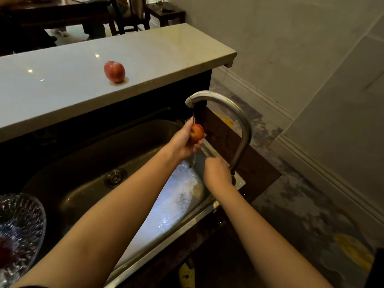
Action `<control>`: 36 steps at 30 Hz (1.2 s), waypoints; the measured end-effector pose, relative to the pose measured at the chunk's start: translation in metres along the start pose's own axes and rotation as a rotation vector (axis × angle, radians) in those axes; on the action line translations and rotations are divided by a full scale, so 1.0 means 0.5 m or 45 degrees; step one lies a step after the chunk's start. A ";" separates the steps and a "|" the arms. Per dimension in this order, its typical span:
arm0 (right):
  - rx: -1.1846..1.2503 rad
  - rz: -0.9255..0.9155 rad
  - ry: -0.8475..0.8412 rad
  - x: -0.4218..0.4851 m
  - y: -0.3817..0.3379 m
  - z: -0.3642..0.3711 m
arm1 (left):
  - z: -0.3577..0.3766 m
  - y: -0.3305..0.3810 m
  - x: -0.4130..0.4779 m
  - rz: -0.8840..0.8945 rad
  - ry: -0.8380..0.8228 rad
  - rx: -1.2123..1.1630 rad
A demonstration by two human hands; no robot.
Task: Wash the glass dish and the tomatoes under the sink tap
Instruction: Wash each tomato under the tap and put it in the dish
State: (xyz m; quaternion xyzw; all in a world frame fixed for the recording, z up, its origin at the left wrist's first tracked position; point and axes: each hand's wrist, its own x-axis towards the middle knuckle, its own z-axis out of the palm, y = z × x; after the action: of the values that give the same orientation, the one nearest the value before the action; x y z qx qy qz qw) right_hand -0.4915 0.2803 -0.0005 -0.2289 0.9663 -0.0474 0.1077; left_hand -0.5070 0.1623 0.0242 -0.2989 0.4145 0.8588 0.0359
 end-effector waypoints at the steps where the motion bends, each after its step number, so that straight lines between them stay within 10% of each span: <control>1: 0.000 -0.001 0.009 -0.004 0.000 -0.001 | -0.001 0.003 -0.005 -0.014 0.015 -0.002; 12: 0.036 -0.032 -0.125 0.010 -0.024 -0.050 | -0.094 0.049 -0.067 0.259 0.031 0.760; 21: 0.881 -0.678 -0.287 0.066 -0.159 -0.096 | -0.222 0.111 -0.197 0.483 0.069 0.967; 36: 0.849 -1.211 -0.548 -0.044 -0.565 0.061 | -0.556 0.070 -0.479 0.546 0.901 1.291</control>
State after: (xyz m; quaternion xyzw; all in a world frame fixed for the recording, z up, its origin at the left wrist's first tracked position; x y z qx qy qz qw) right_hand -0.3432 0.0376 0.0138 -0.5932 0.6483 -0.3423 0.3327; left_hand -0.1871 -0.0199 0.0458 -0.4201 0.8053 0.3948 -0.1383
